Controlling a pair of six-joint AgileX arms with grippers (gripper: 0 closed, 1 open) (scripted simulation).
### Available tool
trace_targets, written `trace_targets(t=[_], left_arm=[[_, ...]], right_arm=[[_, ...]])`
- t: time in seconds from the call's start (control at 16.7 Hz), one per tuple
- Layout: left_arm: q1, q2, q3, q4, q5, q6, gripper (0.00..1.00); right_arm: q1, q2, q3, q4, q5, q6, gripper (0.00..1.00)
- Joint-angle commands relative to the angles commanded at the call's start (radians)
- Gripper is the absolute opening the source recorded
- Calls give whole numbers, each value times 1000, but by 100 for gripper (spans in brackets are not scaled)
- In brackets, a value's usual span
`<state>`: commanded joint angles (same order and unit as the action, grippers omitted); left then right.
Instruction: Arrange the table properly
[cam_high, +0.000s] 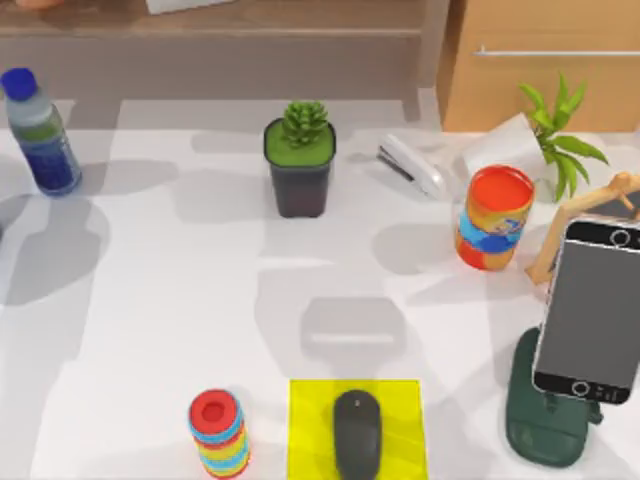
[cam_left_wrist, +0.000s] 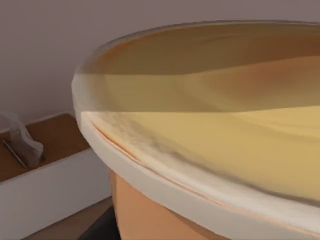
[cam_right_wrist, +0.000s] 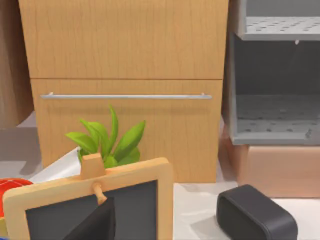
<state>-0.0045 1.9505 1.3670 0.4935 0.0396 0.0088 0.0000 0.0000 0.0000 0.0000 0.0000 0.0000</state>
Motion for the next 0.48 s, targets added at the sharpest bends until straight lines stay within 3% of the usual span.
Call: trace_targets(t=[0.42,0.48], left_arm=[[0,0,0,0,0,0,98],[0,0,0,0,0,0,100]], right_arm=[[0,0,0,0,0,0,100],[0,0,0,0,0,0,100]])
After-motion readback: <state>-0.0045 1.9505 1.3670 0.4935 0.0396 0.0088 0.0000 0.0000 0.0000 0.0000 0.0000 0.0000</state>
